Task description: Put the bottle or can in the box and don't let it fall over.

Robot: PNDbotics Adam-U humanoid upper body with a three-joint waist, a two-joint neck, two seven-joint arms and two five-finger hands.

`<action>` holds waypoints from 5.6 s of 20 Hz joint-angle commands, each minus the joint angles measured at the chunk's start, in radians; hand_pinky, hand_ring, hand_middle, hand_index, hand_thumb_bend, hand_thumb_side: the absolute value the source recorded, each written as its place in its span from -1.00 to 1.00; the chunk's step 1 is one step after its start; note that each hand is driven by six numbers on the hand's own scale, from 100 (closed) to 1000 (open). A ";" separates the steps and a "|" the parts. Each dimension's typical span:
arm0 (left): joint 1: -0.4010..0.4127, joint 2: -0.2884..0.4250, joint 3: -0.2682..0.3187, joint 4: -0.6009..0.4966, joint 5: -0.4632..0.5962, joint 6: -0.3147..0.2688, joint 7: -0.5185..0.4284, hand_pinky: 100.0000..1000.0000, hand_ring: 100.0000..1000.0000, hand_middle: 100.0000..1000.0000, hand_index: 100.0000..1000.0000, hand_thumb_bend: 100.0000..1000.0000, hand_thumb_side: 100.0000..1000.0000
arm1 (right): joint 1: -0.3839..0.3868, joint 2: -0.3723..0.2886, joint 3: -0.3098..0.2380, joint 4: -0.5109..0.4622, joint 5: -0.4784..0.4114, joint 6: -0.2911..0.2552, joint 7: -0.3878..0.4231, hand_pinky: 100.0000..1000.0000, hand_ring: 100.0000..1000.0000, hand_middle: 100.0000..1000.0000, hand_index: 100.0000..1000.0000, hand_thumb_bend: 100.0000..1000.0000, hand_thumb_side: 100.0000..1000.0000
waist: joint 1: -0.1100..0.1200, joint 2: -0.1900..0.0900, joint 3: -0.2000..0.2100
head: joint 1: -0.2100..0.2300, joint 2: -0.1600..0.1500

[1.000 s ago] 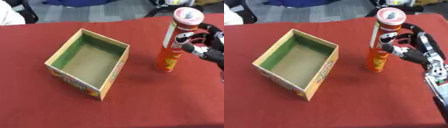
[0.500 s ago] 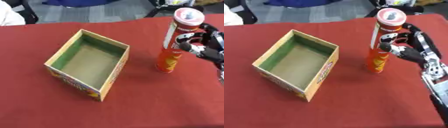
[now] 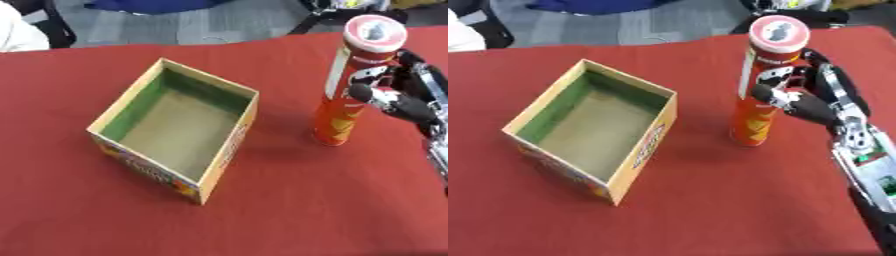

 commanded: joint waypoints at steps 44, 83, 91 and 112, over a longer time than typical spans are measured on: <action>-0.017 0.010 0.000 -0.011 -0.001 -0.001 -0.013 0.38 0.55 0.46 0.52 -0.28 0.50 | -0.146 0.052 0.036 0.062 -0.050 0.058 -0.188 0.28 0.01 -0.36 -0.30 1.00 -0.02 | -0.005 0.010 0.021 | -0.011 -0.032; -0.008 0.021 0.003 -0.012 -0.003 -0.003 -0.012 0.39 0.55 0.46 0.53 -0.29 0.50 | -0.257 0.037 0.052 -0.127 -0.022 0.088 -0.138 0.30 -0.09 -0.73 -0.73 1.00 -0.02 | -0.012 -0.023 0.019 | -0.005 -0.004; -0.007 0.024 0.001 -0.011 -0.002 -0.003 -0.014 0.39 0.55 0.46 0.53 -0.28 0.50 | -0.412 0.104 0.104 -0.132 0.014 0.133 -0.065 0.32 -0.08 -0.72 -0.72 1.00 -0.02 | -0.013 -0.035 0.025 | -0.011 0.003; -0.019 0.024 -0.008 -0.010 0.003 -0.002 -0.021 0.39 0.54 0.45 0.53 -0.28 0.49 | -0.686 0.375 0.210 0.093 0.043 0.162 -0.041 0.29 -0.09 -0.67 -0.65 1.00 -0.02 | -0.015 -0.032 0.053 | -0.033 0.008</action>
